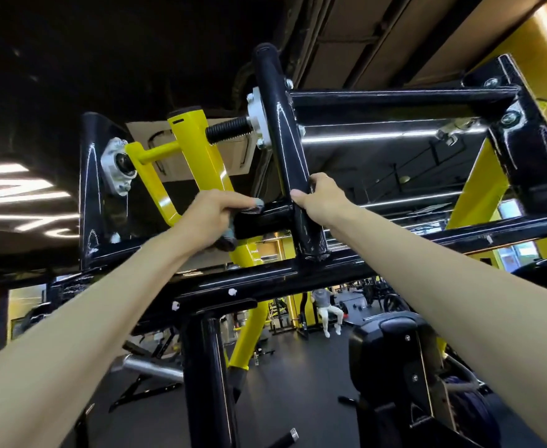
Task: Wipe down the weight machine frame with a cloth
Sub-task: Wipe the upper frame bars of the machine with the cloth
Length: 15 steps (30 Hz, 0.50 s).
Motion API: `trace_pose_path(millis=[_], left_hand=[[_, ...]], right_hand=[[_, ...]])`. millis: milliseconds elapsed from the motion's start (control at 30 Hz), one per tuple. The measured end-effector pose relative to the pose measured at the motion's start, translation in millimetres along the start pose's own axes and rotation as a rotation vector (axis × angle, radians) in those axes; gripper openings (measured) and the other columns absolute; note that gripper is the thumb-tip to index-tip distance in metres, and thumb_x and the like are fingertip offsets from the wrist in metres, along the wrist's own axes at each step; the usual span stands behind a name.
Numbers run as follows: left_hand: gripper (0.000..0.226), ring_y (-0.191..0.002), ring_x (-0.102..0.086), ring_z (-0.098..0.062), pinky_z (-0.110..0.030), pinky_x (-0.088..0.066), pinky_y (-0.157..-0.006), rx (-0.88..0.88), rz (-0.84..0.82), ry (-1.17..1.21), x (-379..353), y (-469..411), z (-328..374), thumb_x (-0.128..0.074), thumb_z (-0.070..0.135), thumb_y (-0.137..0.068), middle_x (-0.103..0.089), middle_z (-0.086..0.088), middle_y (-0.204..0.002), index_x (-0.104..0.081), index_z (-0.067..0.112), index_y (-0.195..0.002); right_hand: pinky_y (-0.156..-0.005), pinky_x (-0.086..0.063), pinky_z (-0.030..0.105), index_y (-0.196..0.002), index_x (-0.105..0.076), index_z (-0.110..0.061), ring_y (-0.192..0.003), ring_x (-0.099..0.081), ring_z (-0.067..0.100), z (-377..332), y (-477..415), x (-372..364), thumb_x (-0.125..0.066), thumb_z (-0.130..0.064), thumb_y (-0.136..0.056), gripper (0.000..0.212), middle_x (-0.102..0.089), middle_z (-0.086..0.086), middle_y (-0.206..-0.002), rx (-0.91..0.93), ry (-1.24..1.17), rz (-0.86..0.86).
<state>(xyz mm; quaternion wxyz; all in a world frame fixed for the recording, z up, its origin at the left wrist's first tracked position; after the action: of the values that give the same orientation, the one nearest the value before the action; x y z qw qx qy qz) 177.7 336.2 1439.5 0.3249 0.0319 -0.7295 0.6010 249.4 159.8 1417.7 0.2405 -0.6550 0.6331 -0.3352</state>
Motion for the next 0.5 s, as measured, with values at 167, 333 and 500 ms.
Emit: trace_pose_path(millis=[167,333,500], left_hand=[[0.049,-0.106,-0.059,-0.012,-0.006,-0.044,-0.085,-0.073,-0.018,0.026,-17.6,-16.0,28.6,-0.043,-0.023,-0.08,-0.065,0.0,-0.109,-0.069,0.004,-0.111],[0.044,-0.105,-0.056,-0.008,0.0,-0.038,-0.089,-0.092,0.012,-0.031,-3.7,-6.7,8.5,-0.045,-0.024,-0.083,-0.066,-0.004,-0.111,-0.069,0.001,-0.11],[0.047,-0.106,-0.059,-0.017,-0.023,-0.046,-0.092,-0.121,0.012,-0.079,-15.7,-18.8,26.7,-0.043,-0.022,-0.081,-0.068,-0.009,-0.109,-0.071,0.003,-0.108]], right_hand=[[-0.095,-0.046,0.036,-0.145,-0.032,-0.01,-0.113,-0.054,0.026,-0.9,-3.5,-0.8,-0.056,-0.027,-0.097,0.057,-0.051,0.011,-0.134,-0.003,0.024,0.031],[-0.099,-0.046,0.041,-0.144,-0.034,-0.009,-0.116,-0.054,0.029,-2.1,-1.5,-0.4,-0.055,-0.026,-0.097,0.054,-0.05,0.013,-0.135,-0.012,0.048,0.03],[-0.097,-0.045,0.037,-0.142,-0.035,-0.008,-0.115,-0.053,0.03,-4.4,2.2,-2.4,-0.053,-0.025,-0.098,0.05,-0.051,0.014,-0.134,-0.028,0.071,0.031]])
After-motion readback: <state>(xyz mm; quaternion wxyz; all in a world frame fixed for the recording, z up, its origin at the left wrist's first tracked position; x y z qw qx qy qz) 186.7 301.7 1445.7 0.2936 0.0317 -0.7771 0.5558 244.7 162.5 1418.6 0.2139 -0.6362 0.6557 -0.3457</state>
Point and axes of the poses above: each hand's wrist, its own y-axis away from the middle knuckle, its own x-axis out of the back of the hand, z = x × y, the point moved 3 cm from there along -y, towards the middle knuckle
